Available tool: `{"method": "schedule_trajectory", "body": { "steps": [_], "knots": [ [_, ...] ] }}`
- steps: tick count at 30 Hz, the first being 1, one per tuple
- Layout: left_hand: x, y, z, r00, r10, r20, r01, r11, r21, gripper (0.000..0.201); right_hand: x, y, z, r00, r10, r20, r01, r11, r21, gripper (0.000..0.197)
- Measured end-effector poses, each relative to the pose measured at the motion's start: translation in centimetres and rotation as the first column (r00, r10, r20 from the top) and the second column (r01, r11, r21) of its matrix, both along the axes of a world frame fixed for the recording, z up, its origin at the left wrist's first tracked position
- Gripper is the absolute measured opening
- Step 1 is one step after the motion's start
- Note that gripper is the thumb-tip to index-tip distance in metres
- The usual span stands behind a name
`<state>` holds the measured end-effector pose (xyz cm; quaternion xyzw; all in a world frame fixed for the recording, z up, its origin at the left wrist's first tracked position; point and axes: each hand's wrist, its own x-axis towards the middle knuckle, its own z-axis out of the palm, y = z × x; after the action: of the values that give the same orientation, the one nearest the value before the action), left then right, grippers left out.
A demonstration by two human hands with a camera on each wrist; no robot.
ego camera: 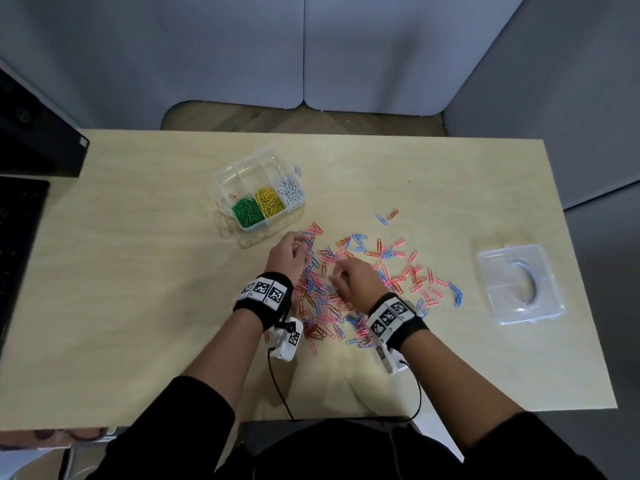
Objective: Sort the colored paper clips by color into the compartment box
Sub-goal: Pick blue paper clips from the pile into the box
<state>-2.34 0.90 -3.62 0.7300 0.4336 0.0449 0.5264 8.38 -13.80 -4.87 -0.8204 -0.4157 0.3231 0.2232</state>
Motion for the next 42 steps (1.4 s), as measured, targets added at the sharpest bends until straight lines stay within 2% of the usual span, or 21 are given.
{"method": "schedule_trajectory", "body": {
  "steps": [2,3,5,6,8,11,13,14,16,18,20,25,28,31,33,34,36,37,39,41,42],
  "knots": [
    [1.3,-0.4,0.0,0.999,-0.034,0.015,0.035,0.999,-0.041,0.028,1.1,-1.3,0.7,0.940,-0.186,-0.286,0.201,0.979,0.024,0.017],
    [2.1,-0.6,-0.1,0.999,-0.052,0.005,0.052,0.998,-0.039,0.033,1.5,-2.0,1.2,0.837,-0.264,-0.479,0.305,0.952,0.007,0.015],
    [4.0,-1.3,-0.3,0.994,-0.107,-0.025,0.107,0.994,0.016,0.037,1.9,-3.3,2.3,0.488,-0.356,-0.797,0.505,0.860,-0.075,0.014],
    [5.0,-1.6,-0.3,0.988,-0.150,-0.031,0.152,0.987,0.058,0.035,2.1,-4.0,2.6,0.323,-0.373,-0.870,0.574,0.808,-0.133,0.016],
    [6.6,-2.1,-0.2,0.962,-0.269,-0.050,0.273,0.951,0.148,0.029,2.6,-5.1,3.0,0.114,-0.377,-0.919,0.647,0.730,-0.219,0.027],
    [8.1,-2.3,-0.9,0.906,-0.394,-0.152,0.421,0.874,0.242,0.028,3.8,-6.9,3.2,-0.027,-0.371,-0.928,0.698,0.657,-0.283,0.037],
    [8.8,-2.3,-1.2,0.892,-0.412,-0.187,0.451,0.845,0.288,0.025,5.0,-7.8,3.1,0.016,-0.430,-0.903,0.726,0.626,-0.285,0.039],
    [9.1,-2.2,-1.5,0.889,-0.415,-0.191,0.456,0.831,0.317,0.021,5.5,-7.9,3.3,0.088,-0.471,-0.878,0.740,0.621,-0.259,0.037],
    [9.3,-2.1,-1.6,0.873,-0.428,-0.235,0.487,0.795,0.362,0.017,6.6,-8.0,3.0,0.359,-0.565,-0.743,0.738,0.659,-0.144,0.022],
    [9.3,-2.1,-1.8,0.862,-0.438,-0.256,0.506,0.771,0.386,0.016,7.7,-7.6,2.9,0.649,-0.585,-0.486,0.657,0.754,-0.030,0.005],
    [9.5,-2.2,-1.8,0.852,-0.445,-0.276,0.523,0.759,0.389,0.015,9.0,-6.8,2.5,0.802,-0.526,-0.284,0.553,0.833,0.018,0.008],
    [10.5,-3.1,-1.1,0.703,-0.483,-0.522,0.693,0.631,0.349,0.022,11.1,-4.8,1.2,0.931,-0.362,-0.044,0.363,0.932,0.007,0.021],
    [10.2,-3.7,-0.9,0.632,-0.482,-0.607,0.755,0.559,0.343,0.024,11.4,-4.4,0.7,0.977,-0.197,0.084,0.202,0.978,-0.049,0.008],
    [9.4,-3.9,-0.4,0.648,-0.474,-0.596,0.739,0.578,0.344,0.023,11.3,-4.3,0.3,0.978,0.026,0.208,0.002,0.991,-0.134,0.011],
    [8.9,-3.7,0.0,0.721,-0.460,-0.518,0.666,0.665,0.338,0.019,11.2,-4.6,0.1,0.976,0.086,0.198,-0.062,0.991,-0.120,0.012],
    [8.7,-3.5,0.3,0.769,-0.451,-0.454,0.613,0.721,0.322,0.017,11.1,-4.9,0.0,0.989,0.044,0.140,-0.034,0.997,-0.074,0.012],
    [8.3,-2.9,0.0,0.855,-0.428,-0.292,0.501,0.827,0.255,0.026,11.0,-5.5,0.2,0.979,-0.160,-0.127,0.164,0.986,0.028,0.009],
    [8.1,-2.7,-0.3,0.890,-0.407,-0.206,0.448,0.865,0.224,0.033,10.9,-5.7,0.5,0.912,-0.263,-0.314,0.295,0.954,0.059,0.007],
    [7.7,-2.4,-0.5,0.927,-0.364,-0.086,0.374,0.908,0.190,0.040,10.3,-5.6,1.4,0.663,-0.352,-0.661,0.510,0.858,0.054,0.004],
    [7.4,-2.5,-0.3,0.948,-0.320,-0.002,0.319,0.945,0.071,0.039,9.9,-5.1,2.3,0.410,-0.330,-0.850,0.623,0.782,-0.003,0.014],
    [7.2,-2.6,0.0,0.958,-0.283,0.053,0.285,0.958,-0.037,0.036,10.0,-4.7,2.7,0.321,-0.307,-0.896,0.642,0.766,-0.032,0.018]
  ]
}}
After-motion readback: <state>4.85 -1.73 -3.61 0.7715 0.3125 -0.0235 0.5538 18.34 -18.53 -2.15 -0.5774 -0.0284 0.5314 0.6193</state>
